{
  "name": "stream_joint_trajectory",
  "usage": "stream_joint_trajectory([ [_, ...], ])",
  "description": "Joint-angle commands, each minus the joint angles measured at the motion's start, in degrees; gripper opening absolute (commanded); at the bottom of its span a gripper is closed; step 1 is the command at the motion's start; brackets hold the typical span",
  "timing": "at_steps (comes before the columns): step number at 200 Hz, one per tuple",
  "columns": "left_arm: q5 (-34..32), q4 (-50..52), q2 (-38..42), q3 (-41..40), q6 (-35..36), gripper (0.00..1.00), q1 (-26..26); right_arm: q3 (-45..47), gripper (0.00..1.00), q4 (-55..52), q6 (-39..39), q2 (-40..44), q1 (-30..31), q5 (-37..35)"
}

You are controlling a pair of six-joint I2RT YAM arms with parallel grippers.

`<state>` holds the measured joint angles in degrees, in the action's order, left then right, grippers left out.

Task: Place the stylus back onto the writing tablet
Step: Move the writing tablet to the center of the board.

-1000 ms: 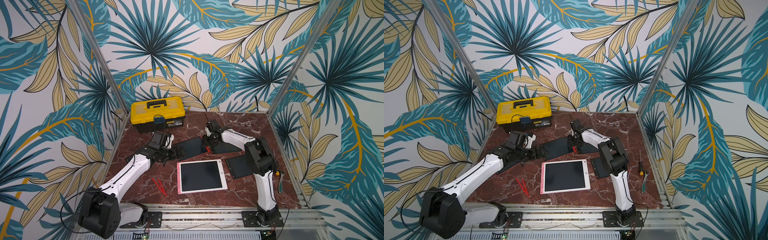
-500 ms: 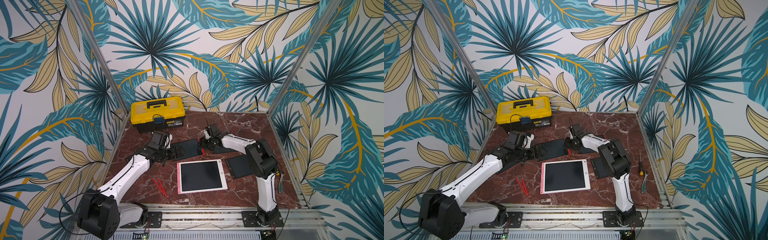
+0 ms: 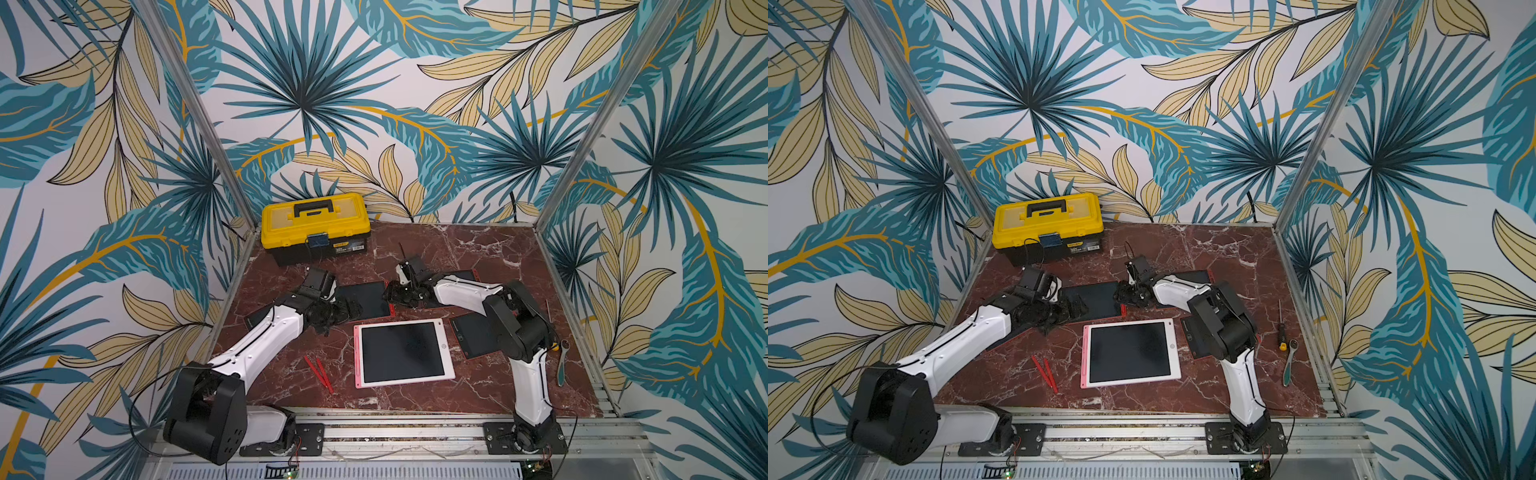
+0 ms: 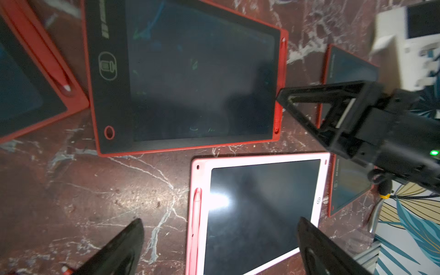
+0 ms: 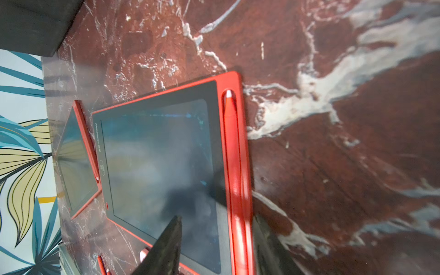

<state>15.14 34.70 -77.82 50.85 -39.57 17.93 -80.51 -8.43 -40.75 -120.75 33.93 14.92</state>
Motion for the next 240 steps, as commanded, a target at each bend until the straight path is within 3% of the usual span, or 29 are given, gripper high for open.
stream_joint_trajectory([
  [1, -1.25, -0.72, -2.17, -1.71, -1.37, 1.00, -0.39, 2.16, 0.50, -0.23, -1.57, 0.17, 0.85, 0.55],
  [148, -0.30, -11.77, -15.28, -0.53, -3.93, 1.00, -1.72, 2.07, 0.50, 0.08, -1.70, -0.94, 1.14, -1.79],
  [240, 3.40, -16.88, -22.17, 3.96, -5.43, 1.00, -3.15, -9.80, 0.50, -5.90, 0.51, -7.16, -0.96, -1.16],
])
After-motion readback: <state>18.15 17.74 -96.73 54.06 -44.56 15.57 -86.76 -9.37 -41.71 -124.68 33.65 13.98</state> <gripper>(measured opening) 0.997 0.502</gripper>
